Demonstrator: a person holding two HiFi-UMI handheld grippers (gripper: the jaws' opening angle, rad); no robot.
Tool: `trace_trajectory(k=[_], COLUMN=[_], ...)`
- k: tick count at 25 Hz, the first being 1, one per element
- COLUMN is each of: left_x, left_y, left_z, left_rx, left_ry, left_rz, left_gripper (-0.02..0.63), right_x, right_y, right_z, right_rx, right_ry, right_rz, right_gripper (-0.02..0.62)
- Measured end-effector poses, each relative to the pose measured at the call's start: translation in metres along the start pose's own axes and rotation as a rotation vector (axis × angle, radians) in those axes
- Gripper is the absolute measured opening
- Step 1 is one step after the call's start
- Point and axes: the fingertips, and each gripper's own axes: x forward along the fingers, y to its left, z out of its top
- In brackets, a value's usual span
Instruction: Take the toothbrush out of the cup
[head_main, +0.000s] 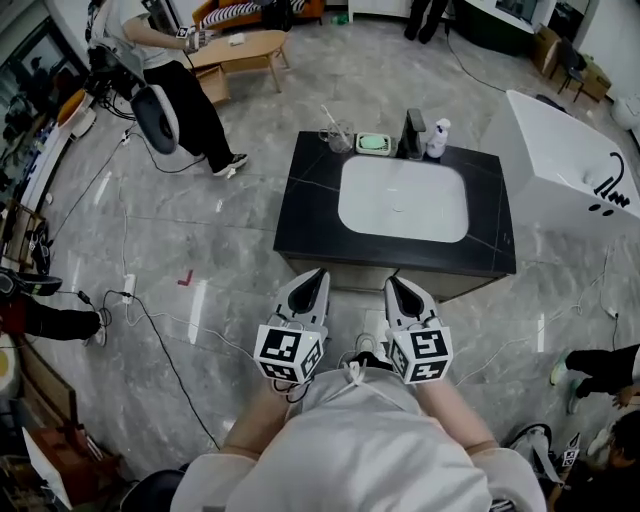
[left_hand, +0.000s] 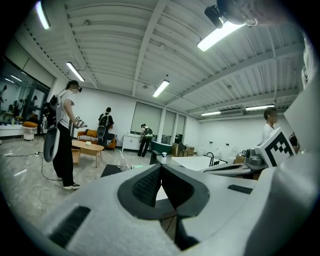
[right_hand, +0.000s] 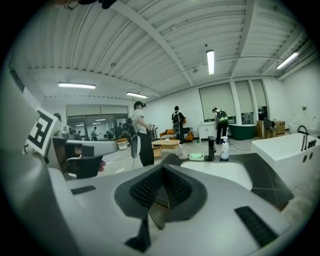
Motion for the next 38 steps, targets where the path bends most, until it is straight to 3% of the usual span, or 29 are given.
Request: trace_trajectory(k=[8, 19, 38], left_x=[0.075, 0.141, 0.316], left_y=[-0.009, 0.029, 0.193], left_z=[0.003, 0.007, 0.026], left_rx=[-0.001, 0.003, -0.077], left_ry=[0.023, 0.059, 0.068], left_rz=[0.019, 0.025, -0.012], left_gripper=[0.018, 0.018, 0.018], right_x=[0.041, 0.106, 0.298], right_y=[-0.069, -0.101, -0.141], right_z=[0.018, 0.031, 0.08], right_rx=[-0.001, 0.02, 0.037], right_ry=[0.016, 0.026, 0.096], right_rz=[0.026, 0.035, -0.036], right_gripper=[0.026, 0.026, 0.026])
